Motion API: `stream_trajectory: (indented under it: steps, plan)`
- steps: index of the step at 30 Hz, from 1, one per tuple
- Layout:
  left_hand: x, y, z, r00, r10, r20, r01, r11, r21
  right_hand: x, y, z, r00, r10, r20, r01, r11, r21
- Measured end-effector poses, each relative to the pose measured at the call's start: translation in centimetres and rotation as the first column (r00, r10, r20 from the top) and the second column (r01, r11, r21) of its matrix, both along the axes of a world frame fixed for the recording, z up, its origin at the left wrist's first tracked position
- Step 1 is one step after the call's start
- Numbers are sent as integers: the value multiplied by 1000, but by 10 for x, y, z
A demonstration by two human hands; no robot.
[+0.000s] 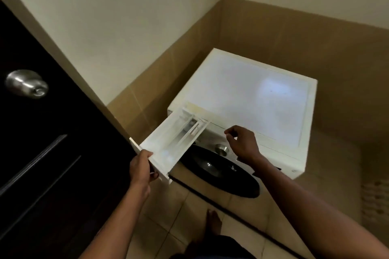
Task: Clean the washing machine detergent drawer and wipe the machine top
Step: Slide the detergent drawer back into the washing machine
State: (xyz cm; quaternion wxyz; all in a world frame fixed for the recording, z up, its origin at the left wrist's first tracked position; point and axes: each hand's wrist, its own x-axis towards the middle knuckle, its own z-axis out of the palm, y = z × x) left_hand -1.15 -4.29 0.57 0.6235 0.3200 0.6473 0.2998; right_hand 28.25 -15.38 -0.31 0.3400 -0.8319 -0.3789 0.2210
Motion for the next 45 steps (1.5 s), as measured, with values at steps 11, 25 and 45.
stream_trajectory:
  steps: [11, 25, 45]
  plan:
    - [-28, 33, -49, 989, 47, -139, -62, 992, -108, 5, 97, -33, 905, 359, 228, -247, 880, -405]
    - [-32, 62, -86, 993, -107, -46, 97, 979, -182, 5, 102, -43, 935, 331, 126, -227, 834, -502]
    - [-4, 50, -70, 996, -41, -81, 35, 997, -73, 2, 105, -43, 981, 187, 57, -151, 910, -386]
